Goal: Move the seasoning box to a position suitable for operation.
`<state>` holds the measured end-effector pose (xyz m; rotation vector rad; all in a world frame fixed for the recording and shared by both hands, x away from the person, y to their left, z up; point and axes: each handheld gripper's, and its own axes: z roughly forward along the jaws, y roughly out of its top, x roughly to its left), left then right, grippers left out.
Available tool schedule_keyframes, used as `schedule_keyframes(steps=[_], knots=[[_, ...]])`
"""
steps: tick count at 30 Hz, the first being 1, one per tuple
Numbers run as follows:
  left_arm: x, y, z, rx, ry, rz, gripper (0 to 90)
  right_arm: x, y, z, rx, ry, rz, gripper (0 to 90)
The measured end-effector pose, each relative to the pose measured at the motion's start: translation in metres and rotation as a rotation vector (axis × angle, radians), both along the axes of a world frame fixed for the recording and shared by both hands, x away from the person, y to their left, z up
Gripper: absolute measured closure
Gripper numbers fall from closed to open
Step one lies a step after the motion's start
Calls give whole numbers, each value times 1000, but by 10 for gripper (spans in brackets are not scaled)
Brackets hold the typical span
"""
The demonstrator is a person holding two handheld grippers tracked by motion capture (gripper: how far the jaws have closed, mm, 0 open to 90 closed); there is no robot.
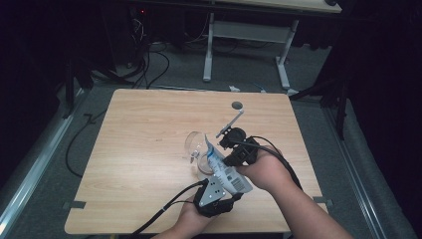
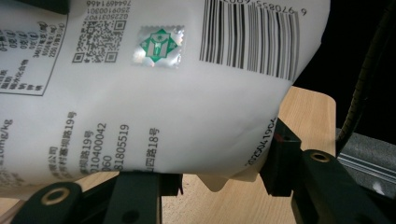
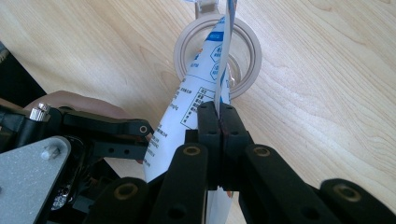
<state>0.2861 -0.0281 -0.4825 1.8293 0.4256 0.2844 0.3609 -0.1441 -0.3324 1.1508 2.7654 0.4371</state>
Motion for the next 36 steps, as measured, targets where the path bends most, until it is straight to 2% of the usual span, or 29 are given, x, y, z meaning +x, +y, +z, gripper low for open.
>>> schedule_keyframes(steps=[11, 16, 25, 36], knots=[[0, 0, 0, 0, -3, 1, 580, 1, 0, 1, -1, 3, -1, 900], [-1, 0, 1, -1, 0, -1, 579, 0, 1, 1, -3, 18, -26, 900], [0, 0, 2, 2, 0, 2, 579, 2, 1, 1, 4, 6, 0, 900], [1, 0, 4, -2, -1, 4, 578, 2, 0, 2, 5, 6, -6, 900]])
